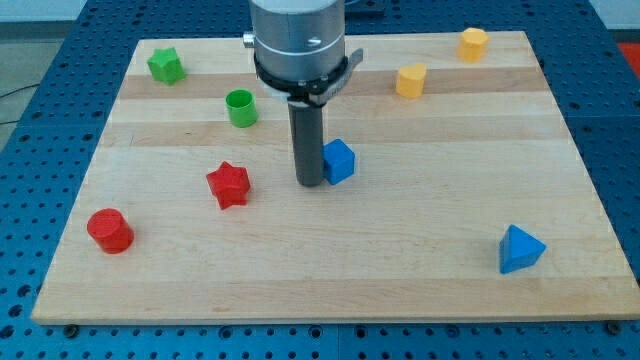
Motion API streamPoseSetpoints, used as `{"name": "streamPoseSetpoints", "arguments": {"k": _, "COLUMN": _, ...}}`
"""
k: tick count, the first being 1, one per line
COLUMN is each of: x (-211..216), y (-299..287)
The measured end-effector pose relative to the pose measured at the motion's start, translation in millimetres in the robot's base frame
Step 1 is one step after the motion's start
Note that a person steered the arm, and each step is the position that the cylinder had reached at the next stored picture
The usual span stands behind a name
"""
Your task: Slide the green circle into the left side of the blue cube
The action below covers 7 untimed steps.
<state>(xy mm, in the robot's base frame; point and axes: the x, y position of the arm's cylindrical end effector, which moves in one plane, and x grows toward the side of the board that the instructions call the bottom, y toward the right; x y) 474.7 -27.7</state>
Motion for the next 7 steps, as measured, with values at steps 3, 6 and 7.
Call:
{"name": "streamPoseSetpoints", "arguments": {"k": 3, "x": -27, "y": 3}}
{"name": "streamPoseSetpoints", "arguments": {"k": 6, "x": -100, "y": -132}}
{"name": "streamPoseSetpoints", "arguments": {"k": 7, "x": -136, "y": -109}}
